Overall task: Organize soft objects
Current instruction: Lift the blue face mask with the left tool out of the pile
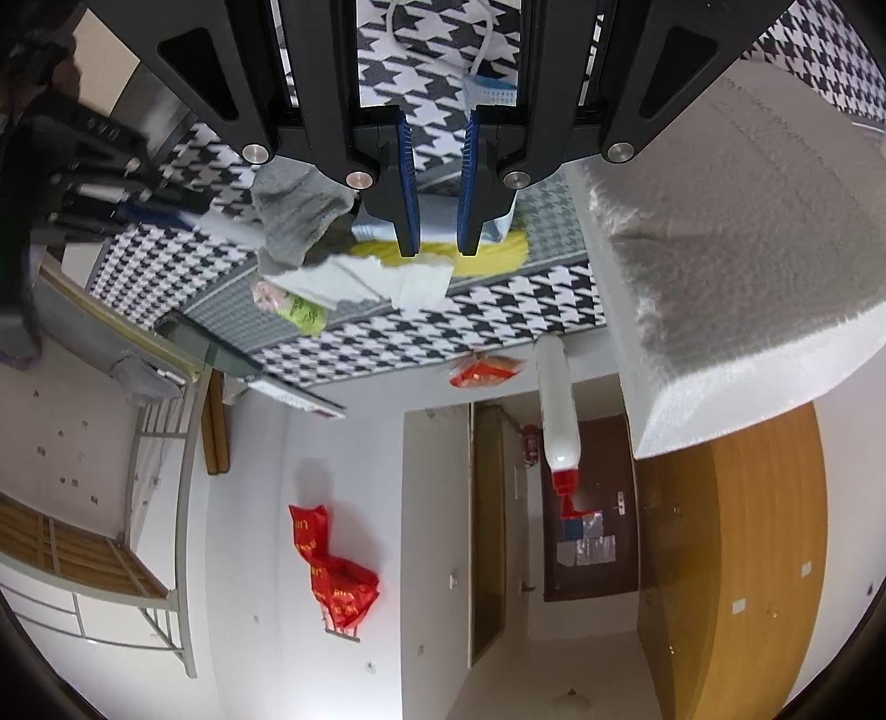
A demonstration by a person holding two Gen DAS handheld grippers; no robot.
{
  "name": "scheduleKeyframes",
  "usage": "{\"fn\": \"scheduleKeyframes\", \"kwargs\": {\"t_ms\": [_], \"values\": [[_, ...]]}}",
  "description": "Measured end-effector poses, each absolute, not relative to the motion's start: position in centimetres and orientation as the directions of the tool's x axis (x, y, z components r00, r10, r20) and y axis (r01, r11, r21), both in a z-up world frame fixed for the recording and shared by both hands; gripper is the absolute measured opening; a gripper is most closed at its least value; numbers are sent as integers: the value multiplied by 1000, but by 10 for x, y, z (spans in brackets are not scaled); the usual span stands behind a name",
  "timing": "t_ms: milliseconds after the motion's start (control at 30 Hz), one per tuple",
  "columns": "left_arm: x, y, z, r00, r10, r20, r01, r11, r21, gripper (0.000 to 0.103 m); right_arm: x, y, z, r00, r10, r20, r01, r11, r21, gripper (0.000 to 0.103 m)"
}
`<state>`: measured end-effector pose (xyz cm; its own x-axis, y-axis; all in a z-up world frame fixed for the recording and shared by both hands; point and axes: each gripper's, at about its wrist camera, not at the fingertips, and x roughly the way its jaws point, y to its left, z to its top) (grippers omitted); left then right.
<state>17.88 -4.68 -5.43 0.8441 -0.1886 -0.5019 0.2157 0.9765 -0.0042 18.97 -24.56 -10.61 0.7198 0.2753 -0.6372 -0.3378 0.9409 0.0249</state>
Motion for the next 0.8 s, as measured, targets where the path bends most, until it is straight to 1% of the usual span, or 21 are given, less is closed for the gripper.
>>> {"fn": "scheduleKeyframes", "kwargs": {"t_ms": [133,200,233,300,333,400,567,633,667,733,800], "values": [[182,-46,-63,828,-170,-534,201,980,0,16,187,-251,-101,731,278,-623,-329,944,36,17],[184,-46,-65,821,-164,-547,194,981,-3,20,186,-252,-101,732,279,-622,-327,944,39,17],[185,-46,-66,817,-159,-555,191,982,0,23,186,-252,-102,730,281,-623,-328,944,41,17],[186,-47,-69,816,-139,-561,177,984,14,41,185,-252,-102,731,283,-621,-328,944,45,17],[186,-48,-70,815,-136,-563,176,984,16,43,184,-252,-102,732,285,-619,-328,944,48,17],[188,-49,-72,811,-127,-571,171,985,24,43,183,-254,-102,732,290,-617,-329,943,52,17],[195,-59,-78,809,-61,-585,144,985,97,45,184,-255,-106,724,297,-622,-333,941,63,18],[201,-58,-80,801,-36,-597,119,988,100,48,184,-256,-109,720,300,-626,-333,940,68,18],[202,-57,-81,798,-27,-602,108,989,98,51,185,-255,-110,718,299,-628,-332,941,69,18],[207,-55,-84,787,-12,-616,90,991,96,51,185,-256,-112,715,304,-630,-332,940,77,18],[210,-53,-85,777,-24,-629,95,992,79,51,186,-256,-113,712,306,-631,-333,939,80,18]]}}
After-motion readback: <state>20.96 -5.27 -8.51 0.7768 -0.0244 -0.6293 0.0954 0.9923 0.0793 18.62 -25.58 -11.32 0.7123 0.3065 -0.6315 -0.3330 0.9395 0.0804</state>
